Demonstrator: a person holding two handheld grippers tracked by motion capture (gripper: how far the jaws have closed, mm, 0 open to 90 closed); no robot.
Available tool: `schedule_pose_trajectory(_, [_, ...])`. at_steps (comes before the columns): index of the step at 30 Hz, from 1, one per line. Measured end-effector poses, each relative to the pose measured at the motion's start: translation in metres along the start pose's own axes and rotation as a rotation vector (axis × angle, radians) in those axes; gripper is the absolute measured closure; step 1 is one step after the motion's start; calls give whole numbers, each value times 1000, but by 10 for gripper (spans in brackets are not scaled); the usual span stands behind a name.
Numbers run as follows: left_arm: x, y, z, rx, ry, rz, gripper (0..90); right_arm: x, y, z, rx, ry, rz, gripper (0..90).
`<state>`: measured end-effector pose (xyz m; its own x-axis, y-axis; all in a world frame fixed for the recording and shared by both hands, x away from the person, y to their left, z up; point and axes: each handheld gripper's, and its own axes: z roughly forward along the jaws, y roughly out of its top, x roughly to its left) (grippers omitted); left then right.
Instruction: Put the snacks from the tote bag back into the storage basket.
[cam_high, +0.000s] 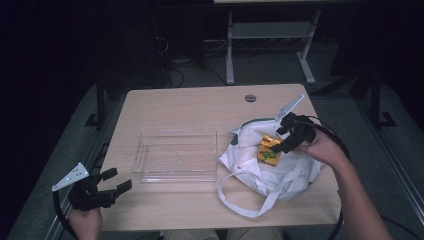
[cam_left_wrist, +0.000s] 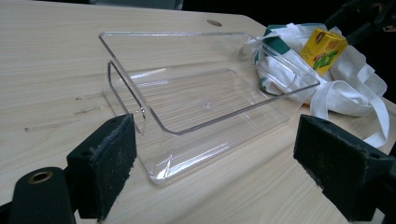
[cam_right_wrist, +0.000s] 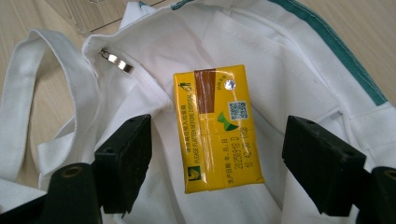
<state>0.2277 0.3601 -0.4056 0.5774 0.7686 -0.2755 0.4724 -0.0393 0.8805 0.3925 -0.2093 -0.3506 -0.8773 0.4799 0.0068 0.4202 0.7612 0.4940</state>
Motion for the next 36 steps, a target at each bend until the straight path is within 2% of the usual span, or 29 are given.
schedule_pose_trajectory(13, [0,0,0,-1,-1,1,126,0,4,12,27,-2,-14,268])
schedule_pose_trajectory(21, [0,0,0,-1,-1,2,126,-1,1,20,21,-3,-9,295])
schedule_pose_trajectory(36, [0,0,0,-2,0,4,126,0,1,26,32,-15,-27,436])
